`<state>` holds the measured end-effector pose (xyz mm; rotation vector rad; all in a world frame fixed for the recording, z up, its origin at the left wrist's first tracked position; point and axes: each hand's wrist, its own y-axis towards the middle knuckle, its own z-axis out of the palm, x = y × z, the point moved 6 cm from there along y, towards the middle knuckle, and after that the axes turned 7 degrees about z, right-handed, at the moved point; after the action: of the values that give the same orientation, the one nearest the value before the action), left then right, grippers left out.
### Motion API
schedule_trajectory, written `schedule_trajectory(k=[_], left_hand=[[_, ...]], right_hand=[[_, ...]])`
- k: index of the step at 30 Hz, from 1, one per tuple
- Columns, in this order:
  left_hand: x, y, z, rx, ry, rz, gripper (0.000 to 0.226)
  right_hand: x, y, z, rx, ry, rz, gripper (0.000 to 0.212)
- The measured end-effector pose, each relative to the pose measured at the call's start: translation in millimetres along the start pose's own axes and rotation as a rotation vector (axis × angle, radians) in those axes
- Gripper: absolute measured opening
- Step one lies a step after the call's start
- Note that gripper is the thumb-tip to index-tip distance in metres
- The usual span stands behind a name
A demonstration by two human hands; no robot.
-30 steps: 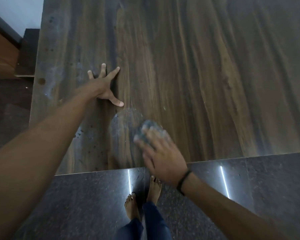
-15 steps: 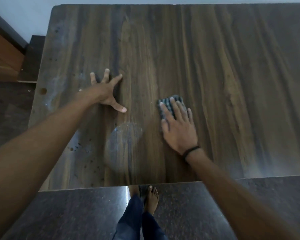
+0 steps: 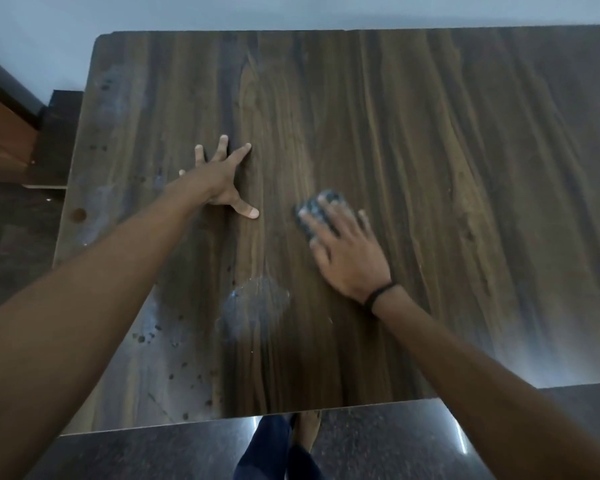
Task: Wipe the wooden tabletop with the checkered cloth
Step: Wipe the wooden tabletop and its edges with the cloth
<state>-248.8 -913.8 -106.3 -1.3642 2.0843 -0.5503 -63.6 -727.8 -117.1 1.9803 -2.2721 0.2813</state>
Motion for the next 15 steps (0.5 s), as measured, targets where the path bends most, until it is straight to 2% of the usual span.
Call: schedule_trajectory(k=[2, 3, 5, 6, 7, 8, 10, 11, 14, 15], left_hand=[[-3, 2, -1, 0.008, -0.012, 0.002, 0.148], [-3, 2, -2, 0.006, -0.010, -0.001, 0.148], [-2, 1, -2, 0.004, 0.004, -0.012, 0.147], [-1, 1, -1, -0.001, 0.008, -0.012, 0.145], [0, 1, 0, -0.006, 0.013, -0.009, 0.144], [1, 2, 0, -0.007, 0.019, -0.008, 0.144], [1, 6, -4, -0.001, 0.035, -0.002, 0.144], [2, 10, -8, -0.006, 0.035, 0.006, 0.144], [9, 26, -27, -0.038, 0.026, -0.005, 0.145], [12, 32, -36, -0.057, 0.034, -0.008, 0.145]], right_hand=[[-2, 18, -1, 0.014, 0.072, 0.232, 0.057], [16, 13, 3, 0.028, 0.059, 0.176, 0.057], [45, -11, 14, 0.111, 0.017, -0.111, 0.056], [41, -12, 12, 0.116, 0.023, -0.198, 0.055], [29, 2, 5, 0.082, 0.021, -0.190, 0.055], [13, 23, 0, 0.019, 0.016, -0.096, 0.055], [-4, 51, -7, -0.003, 0.085, 0.199, 0.056], [3, 50, -3, 0.006, 0.108, 0.239, 0.056], [46, 16, 15, 0.063, 0.028, -0.161, 0.054], [40, 18, 11, 0.053, 0.036, -0.227, 0.054]])
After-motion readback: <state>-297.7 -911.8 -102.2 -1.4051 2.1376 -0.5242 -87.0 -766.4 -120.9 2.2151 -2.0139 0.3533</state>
